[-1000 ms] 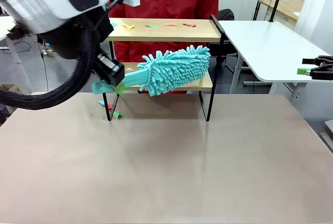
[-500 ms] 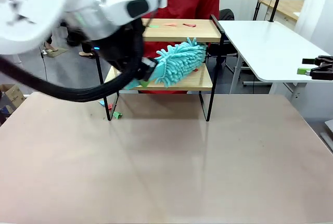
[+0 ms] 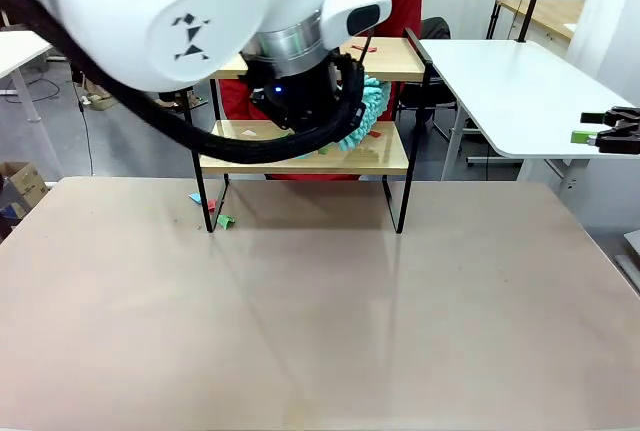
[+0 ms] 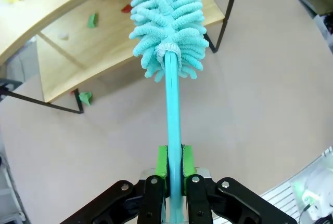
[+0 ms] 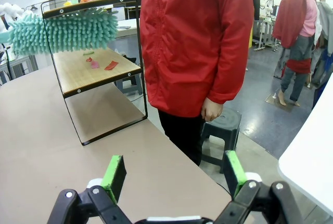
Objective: Clean the shelf.
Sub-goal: Clean the specific section of the Shelf indicated by the human with the Duster.
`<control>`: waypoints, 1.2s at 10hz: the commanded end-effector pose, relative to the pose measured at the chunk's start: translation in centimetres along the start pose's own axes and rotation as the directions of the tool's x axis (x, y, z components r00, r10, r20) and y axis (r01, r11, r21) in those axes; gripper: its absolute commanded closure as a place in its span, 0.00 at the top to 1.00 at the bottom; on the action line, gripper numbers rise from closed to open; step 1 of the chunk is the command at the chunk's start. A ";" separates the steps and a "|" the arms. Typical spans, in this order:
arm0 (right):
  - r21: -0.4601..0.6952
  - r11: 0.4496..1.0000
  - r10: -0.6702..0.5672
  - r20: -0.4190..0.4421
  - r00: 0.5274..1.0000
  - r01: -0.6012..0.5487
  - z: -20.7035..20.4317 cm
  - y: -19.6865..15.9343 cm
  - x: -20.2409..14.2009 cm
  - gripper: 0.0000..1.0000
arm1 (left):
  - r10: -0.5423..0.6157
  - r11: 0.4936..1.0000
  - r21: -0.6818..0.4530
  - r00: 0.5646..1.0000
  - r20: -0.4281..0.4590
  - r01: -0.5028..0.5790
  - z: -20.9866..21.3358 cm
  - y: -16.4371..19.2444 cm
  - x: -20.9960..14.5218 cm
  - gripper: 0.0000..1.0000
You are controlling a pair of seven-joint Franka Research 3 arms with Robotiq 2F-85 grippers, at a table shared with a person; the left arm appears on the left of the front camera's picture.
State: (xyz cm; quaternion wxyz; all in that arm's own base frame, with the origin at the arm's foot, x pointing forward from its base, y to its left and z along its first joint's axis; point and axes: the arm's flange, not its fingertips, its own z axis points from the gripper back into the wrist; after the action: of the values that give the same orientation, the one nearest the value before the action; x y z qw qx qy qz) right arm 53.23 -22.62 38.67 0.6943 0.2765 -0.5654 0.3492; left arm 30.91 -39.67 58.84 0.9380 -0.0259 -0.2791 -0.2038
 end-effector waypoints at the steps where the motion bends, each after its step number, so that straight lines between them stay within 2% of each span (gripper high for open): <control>1: -0.013 1.000 -0.010 -0.011 1.000 0.010 -0.2 0.3 0.9 1.00 | 0.052 0.998 0.040 0.999 0.002 -0.052 -1.0 -2.1 2.4 0.13; 8: -0.013 1.000 -0.010 -0.011 1.000 0.010 -0.2 0.3 0.9 1.00 | 0.182 0.983 0.003 0.982 -0.046 -0.183 -6.5 -6.2 7.3 0.13; 12: -0.013 1.000 -0.010 -0.011 1.000 0.010 -0.2 0.3 0.9 1.00 | 0.264 0.962 0.074 0.964 -0.032 -0.262 -8.7 -6.1 8.5 0.13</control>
State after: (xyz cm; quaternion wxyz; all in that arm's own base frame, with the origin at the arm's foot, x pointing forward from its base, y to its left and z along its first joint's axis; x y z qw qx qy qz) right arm 53.23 -22.60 38.67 0.6943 0.2766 -0.5654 0.3491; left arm 39.10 -48.98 55.17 0.9641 -0.0351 -0.2463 -0.0929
